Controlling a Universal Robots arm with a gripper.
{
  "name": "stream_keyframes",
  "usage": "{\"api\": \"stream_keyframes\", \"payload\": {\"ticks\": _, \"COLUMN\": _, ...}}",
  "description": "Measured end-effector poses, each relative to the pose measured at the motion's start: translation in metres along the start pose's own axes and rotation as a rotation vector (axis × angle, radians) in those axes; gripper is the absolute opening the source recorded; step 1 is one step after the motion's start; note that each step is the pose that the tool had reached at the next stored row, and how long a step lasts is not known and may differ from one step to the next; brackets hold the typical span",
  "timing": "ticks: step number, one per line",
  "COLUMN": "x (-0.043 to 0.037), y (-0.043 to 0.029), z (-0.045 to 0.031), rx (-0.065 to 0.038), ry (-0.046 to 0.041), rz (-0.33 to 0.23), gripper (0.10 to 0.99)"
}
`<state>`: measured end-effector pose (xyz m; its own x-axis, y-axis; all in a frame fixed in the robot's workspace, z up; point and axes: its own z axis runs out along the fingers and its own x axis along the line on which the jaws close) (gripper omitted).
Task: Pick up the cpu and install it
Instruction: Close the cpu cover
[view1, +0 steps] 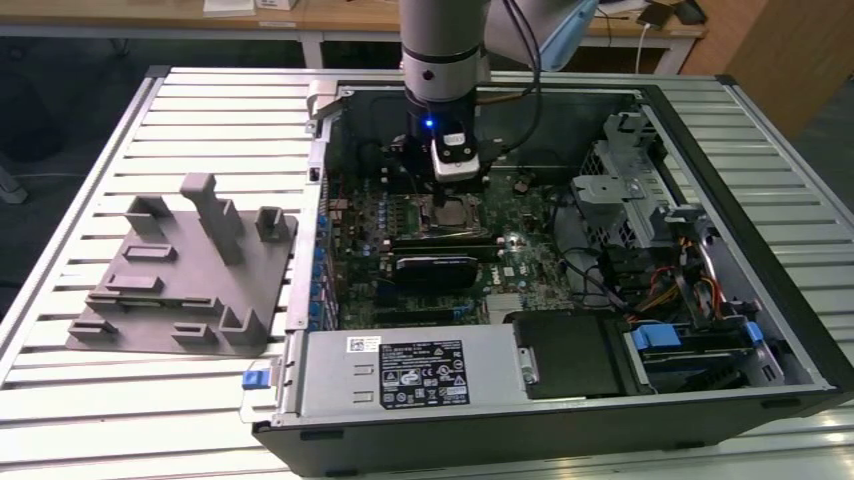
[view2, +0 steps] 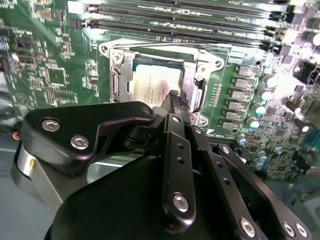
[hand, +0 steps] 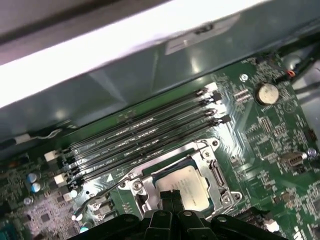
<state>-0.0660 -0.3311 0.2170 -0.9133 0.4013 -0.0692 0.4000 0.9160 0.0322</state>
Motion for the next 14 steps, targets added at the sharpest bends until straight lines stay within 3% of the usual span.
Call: {"api": "stream_keyframes", "payload": {"ticks": 14, "x": 0.0000, "y": -0.0010, "z": 0.0042, "rx": -0.007, "ry": 0.0137, "rz": -0.161, "gripper": 0.106}}
